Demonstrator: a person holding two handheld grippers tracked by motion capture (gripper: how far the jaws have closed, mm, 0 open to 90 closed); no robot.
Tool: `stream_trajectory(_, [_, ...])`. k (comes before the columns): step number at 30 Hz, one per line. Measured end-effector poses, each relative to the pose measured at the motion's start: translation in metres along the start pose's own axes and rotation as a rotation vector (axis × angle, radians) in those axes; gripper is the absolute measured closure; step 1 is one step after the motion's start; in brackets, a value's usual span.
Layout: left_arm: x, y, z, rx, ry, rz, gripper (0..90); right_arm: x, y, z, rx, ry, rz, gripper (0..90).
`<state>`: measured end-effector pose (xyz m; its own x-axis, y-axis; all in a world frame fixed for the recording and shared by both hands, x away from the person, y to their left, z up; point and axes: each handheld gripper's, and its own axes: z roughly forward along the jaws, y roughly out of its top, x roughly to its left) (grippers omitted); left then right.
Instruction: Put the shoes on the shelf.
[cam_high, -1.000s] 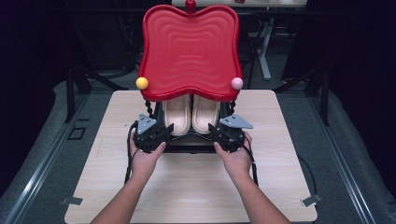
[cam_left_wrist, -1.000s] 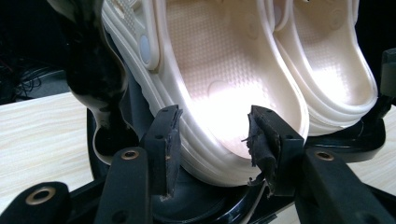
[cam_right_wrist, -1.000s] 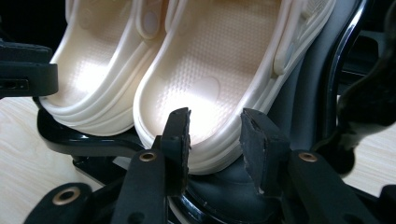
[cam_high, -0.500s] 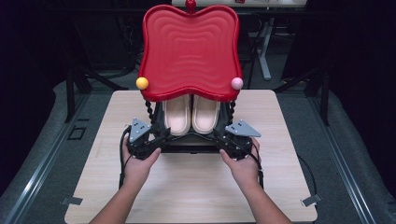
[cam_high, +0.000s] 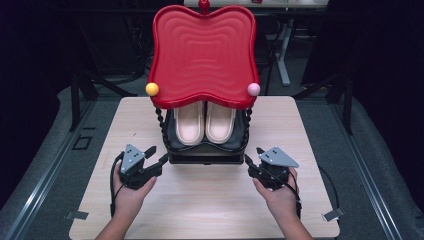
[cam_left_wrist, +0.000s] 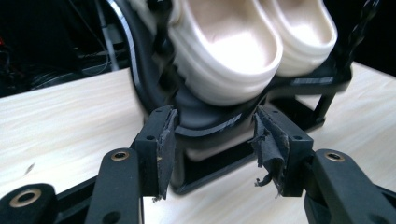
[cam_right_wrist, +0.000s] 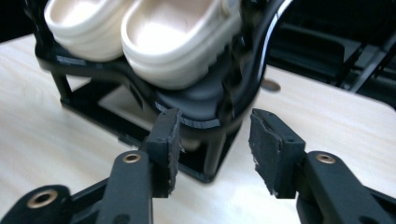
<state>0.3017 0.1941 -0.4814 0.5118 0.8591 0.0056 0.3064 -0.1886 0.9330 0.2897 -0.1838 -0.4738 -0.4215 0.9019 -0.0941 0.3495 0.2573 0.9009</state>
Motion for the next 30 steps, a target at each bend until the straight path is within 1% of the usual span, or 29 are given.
stream_trajectory(1, [0.002, -0.004, -0.003, 0.004, 0.001, -0.003, 48.6, 0.000, 0.000, 0.000, 0.000, 0.000, 0.000, 52.0])
stream_trajectory(2, [0.005, -0.012, -0.009, 0.016, 0.003, -0.012, 48.3, -0.003, -0.008, -0.006, 0.015, -0.007, 0.001, 51.4])
stream_trajectory(4, [0.007, -0.020, -0.014, 0.032, 0.006, -0.019, 48.1, -0.005, -0.016, -0.011, 0.018, -0.016, 0.005, 51.0])
stream_trajectory(5, [0.007, -0.020, -0.014, 0.032, 0.006, -0.019, 47.9, -0.005, -0.016, -0.011, 0.018, -0.016, 0.005, 51.0])
stream_trajectory(7, [0.009, -0.028, -0.019, 0.043, 0.010, -0.026, 47.6, -0.007, -0.025, -0.015, 0.011, -0.024, 0.010, 50.7])
stream_trajectory(8, [0.011, -0.035, -0.023, 0.049, 0.015, -0.035, 47.2, -0.010, -0.033, -0.018, 0.020, -0.028, 0.020, 50.5])
stream_trajectory(9, [0.011, -0.035, -0.023, 0.049, 0.015, -0.035, 47.0, -0.010, -0.033, -0.018, 0.020, -0.028, 0.020, 50.5])
stream_trajectory(11, [0.015, -0.044, -0.026, 0.064, 0.019, -0.038, 46.8, -0.014, -0.044, -0.023, 0.029, -0.034, 0.037, 50.2])
stream_trajectory(12, [0.015, -0.044, -0.026, 0.064, 0.019, -0.038, 46.6, -0.014, -0.044, -0.023, 0.029, -0.034, 0.037, 50.2])
stream_trajectory(14, [0.018, -0.051, -0.027, 0.079, 0.022, -0.049, 46.0, -0.017, -0.051, -0.025, 0.026, -0.030, 0.051, 49.2])
stream_trajectory(15, [0.018, -0.051, -0.027, 0.079, 0.022, -0.049, 45.9, -0.017, -0.052, -0.026, 0.025, -0.030, 0.049, 48.9])
stream_trajectory(16, [0.018, -0.055, -0.028, 0.079, 0.032, -0.044, 45.8, -0.017, -0.054, -0.026, 0.021, -0.029, 0.045, 48.6])
stream_trajectory(19, [0.018, -0.059, -0.027, 0.081, 0.032, -0.037, 45.7, -0.015, -0.058, -0.026, 0.023, -0.033, 0.036, 48.6])
stream_trajectory(20, [0.018, -0.063, -0.025, 0.088, 0.025, -0.038, 45.7, -0.012, -0.061, -0.025, 0.031, -0.022, 0.027, 48.3])
stream_trajectory(21, [0.018, -0.063, -0.025, 0.088, 0.025, -0.038, 45.7, -0.012, -0.061, -0.025, 0.031, -0.022, 0.027, 48.3])
stream_trajectory(22, [0.018, -0.067, -0.023, 0.096, 0.016, -0.031, 45.7, -0.009, -0.064, -0.023, 0.034, -0.018, 0.010, 48.1])
stream_trajectory(23, [0.018, -0.067, -0.023, 0.096, 0.016, -0.031, 45.7, -0.009, -0.064, -0.023, 0.034, -0.018, 0.010, 48.1])
stream_trajectory(24, [0.018, -0.071, -0.021, 0.111, 0.011, -0.030, 45.7, -0.006, -0.068, -0.021, 0.035, -0.013, -0.010, 47.7])
stream_trajectory(27, [0.018, -0.075, -0.018, 0.124, 0.007, -0.027, 45.4, -0.003, -0.072, -0.017, 0.041, -0.003, -0.022, 47.2])
stream_trajectory(28, [0.017, -0.078, -0.015, 0.139, 0.006, -0.018, 45.5, -0.002, -0.073, -0.015, 0.043, -0.001, -0.017, 47.1])
stream_trajectory(29, [0.017, -0.078, -0.015, 0.139, 0.006, -0.018, 45.4, -0.002, -0.073, -0.015, 0.043, -0.001, -0.017, 47.1])
stream_trajectory(30, [0.017, -0.079, -0.013, 0.149, 0.005, -0.014, 45.4, -0.001, -0.075, -0.013, 0.046, 0.014, -0.007, 47.1])
